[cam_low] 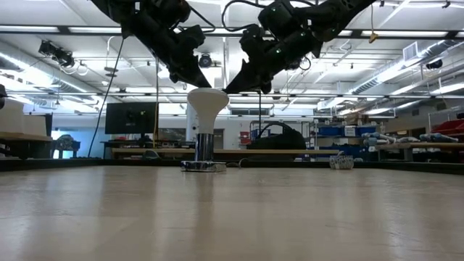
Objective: Screw lightbulb
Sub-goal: Insert the light into the lamp socket
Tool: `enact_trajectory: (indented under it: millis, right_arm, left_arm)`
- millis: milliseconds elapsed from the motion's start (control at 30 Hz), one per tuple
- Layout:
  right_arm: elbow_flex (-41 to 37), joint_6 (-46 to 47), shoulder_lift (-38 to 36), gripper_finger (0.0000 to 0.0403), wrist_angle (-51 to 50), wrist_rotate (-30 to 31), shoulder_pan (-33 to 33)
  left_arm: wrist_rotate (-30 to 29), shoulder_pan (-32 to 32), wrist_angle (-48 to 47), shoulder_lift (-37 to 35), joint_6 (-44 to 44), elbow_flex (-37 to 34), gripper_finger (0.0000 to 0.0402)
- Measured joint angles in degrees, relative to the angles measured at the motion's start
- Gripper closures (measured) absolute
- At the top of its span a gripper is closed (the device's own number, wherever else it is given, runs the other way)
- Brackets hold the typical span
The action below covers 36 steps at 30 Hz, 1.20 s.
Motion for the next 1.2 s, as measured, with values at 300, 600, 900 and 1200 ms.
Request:
enact_trajectory:
  millis: [300,600,900,1200]
  right_arm:
    - [0.15,0.9,2.22,0.0395,3.16,-3.14,0.7]
    - [-0.22,0.63,2.0,0.0395,3.81,-9.13,1.78]
    - [-0.13,0.0,-0.27,0.0395,2.74,-3.03,-1.34]
    - [-0.13,-1.29,-0.3,0.0395,1.99,-3.18,-1.43]
  left_arm:
    - [0.1,0.0,-0.42,-0.07,-0.04,-0.07,0.0402]
    - [-0.41,-0.02,0.28,0.05,-0.04,-0.07,0.0402]
    - [-0.55,-0.02,1.18,-0.33,0.04,-0.2,0.0402]
    - [-1.0,0.0,-3.94,-0.59,0.15,4.98,0.0402]
